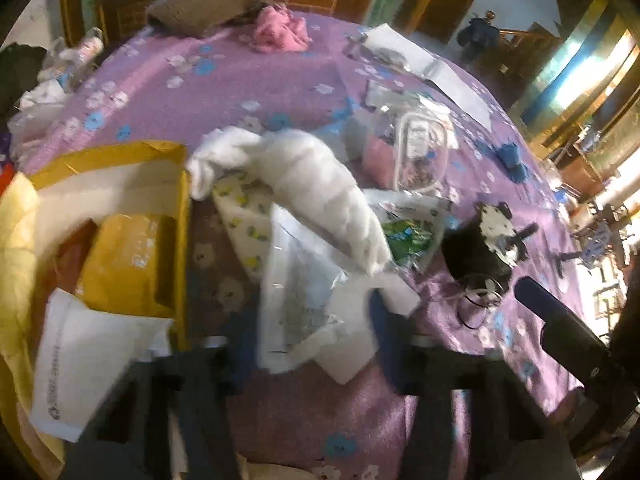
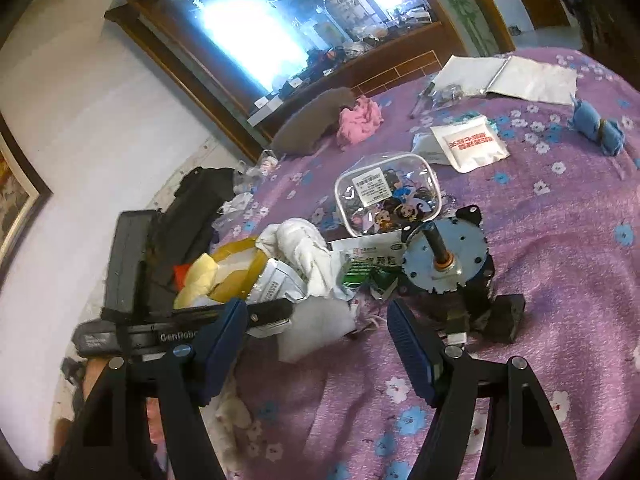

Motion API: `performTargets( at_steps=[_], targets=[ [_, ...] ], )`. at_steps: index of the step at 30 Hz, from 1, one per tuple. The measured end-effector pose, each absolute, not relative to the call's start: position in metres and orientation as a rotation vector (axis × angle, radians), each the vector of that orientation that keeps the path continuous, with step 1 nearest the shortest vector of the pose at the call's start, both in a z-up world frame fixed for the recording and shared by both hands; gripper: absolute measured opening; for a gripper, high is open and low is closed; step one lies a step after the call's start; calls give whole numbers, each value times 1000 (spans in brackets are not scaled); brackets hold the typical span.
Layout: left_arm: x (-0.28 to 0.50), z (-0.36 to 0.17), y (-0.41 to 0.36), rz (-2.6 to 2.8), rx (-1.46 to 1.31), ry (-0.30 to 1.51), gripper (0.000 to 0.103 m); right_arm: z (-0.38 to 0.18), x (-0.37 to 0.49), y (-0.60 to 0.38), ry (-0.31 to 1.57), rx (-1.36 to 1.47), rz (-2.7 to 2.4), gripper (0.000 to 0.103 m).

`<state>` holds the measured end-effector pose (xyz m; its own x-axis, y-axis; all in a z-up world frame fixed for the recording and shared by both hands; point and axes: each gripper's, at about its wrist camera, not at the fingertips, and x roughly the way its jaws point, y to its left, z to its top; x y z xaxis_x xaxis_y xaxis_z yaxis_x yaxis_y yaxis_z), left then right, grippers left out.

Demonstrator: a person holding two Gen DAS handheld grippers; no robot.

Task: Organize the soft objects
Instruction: 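Grasp the white paper leaflet on the bed with the left tool, then grasp the white towel with right tool while left tool carries leaflet to box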

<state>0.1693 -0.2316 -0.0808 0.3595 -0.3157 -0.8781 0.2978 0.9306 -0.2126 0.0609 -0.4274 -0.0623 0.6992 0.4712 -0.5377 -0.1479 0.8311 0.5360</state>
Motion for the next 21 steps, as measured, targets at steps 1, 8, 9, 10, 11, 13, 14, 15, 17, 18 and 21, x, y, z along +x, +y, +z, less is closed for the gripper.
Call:
performTargets(
  at_steps=[1, 8, 9, 10, 11, 13, 14, 15, 17, 18, 21],
  targets=[
    [168, -80, -231, -379, -8, 1123, 26, -63, 61, -427, 724, 483, 360, 77],
    [153, -69, -220, -396, -58, 1068, 20, -66, 63, -426, 730, 471, 361, 77],
    [146, -64, -215, -399, -88, 1056, 20, -65, 63, -424, 728, 459, 364, 77],
    [140, -59, -211, -413, -125, 1043, 20, -65, 62, -422, 725, 448, 366, 77],
    [130, -53, -202, -430, -170, 1021, 20, -64, 61, -419, 725, 436, 378, 77],
    [113, -43, -191, -431, -212, 980, 20, -63, 61, -412, 737, 424, 411, 77],
    [102, -37, -181, -428, -239, 952, 20, -62, 61, -407, 745, 422, 430, 77],
    [95, -33, -174, -427, -259, 937, 20, -60, 63, -402, 757, 413, 448, 77],
    [81, -27, -161, -418, -289, 904, 20, -55, 67, -389, 795, 390, 469, 77],
    [74, -24, -154, -404, -300, 880, 20, -51, 71, -382, 806, 367, 476, 77],
    [60, -18, -136, -388, -336, 812, 20, -42, 90, -365, 839, 320, 474, 77]
  ],
)
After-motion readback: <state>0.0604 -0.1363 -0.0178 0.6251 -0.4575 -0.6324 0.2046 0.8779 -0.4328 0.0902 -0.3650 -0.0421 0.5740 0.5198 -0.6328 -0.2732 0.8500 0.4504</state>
